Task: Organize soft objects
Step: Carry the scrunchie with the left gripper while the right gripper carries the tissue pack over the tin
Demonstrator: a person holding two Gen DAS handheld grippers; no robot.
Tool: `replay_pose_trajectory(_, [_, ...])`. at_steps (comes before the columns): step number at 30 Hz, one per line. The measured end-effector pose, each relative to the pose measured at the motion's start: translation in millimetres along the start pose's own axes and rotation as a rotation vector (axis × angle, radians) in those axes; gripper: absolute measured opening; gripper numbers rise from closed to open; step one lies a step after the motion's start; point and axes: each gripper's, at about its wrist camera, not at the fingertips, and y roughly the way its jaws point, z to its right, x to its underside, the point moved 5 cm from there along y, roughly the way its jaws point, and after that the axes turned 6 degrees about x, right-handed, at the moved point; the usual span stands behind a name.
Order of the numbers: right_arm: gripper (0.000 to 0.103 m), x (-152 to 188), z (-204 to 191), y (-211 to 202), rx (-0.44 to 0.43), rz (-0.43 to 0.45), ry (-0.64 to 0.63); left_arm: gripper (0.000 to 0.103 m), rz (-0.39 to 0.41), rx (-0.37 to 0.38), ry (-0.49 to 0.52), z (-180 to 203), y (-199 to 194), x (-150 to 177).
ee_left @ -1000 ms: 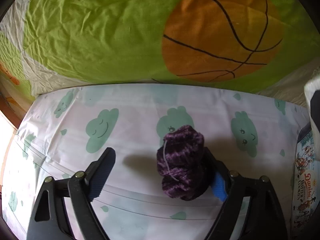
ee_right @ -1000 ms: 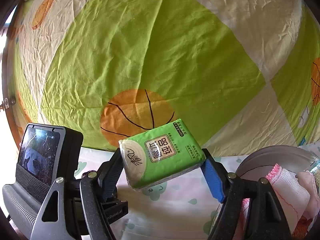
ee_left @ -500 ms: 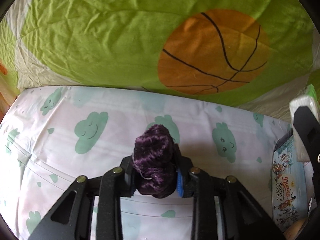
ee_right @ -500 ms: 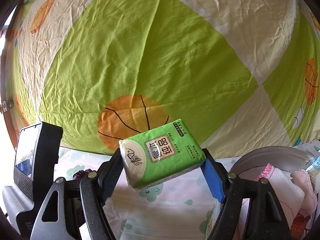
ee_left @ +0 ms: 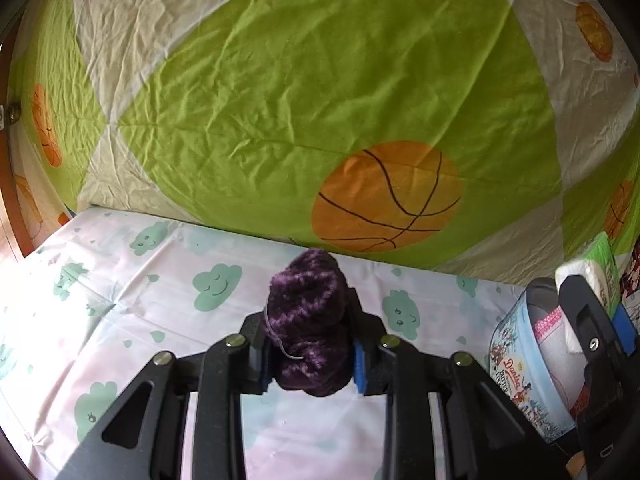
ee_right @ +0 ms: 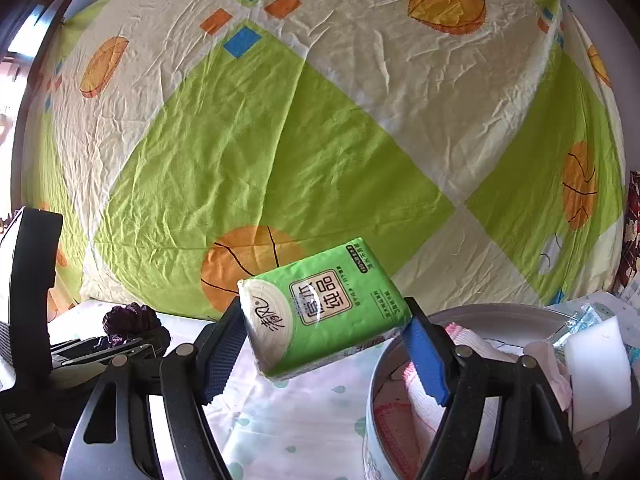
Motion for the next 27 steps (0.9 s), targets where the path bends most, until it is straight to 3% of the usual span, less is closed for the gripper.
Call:
replay_pose_trajectory(13, [0.077,10,27,-56,0.015,0.035,-0.056,0.027,0.088,-0.075,0.069,31,-41,29])
replay_pose_trajectory(27, [0.077,13,62,-106,0.026,0.088,-0.088,0.027,0.126,-0.058,0.060,62,-76,49])
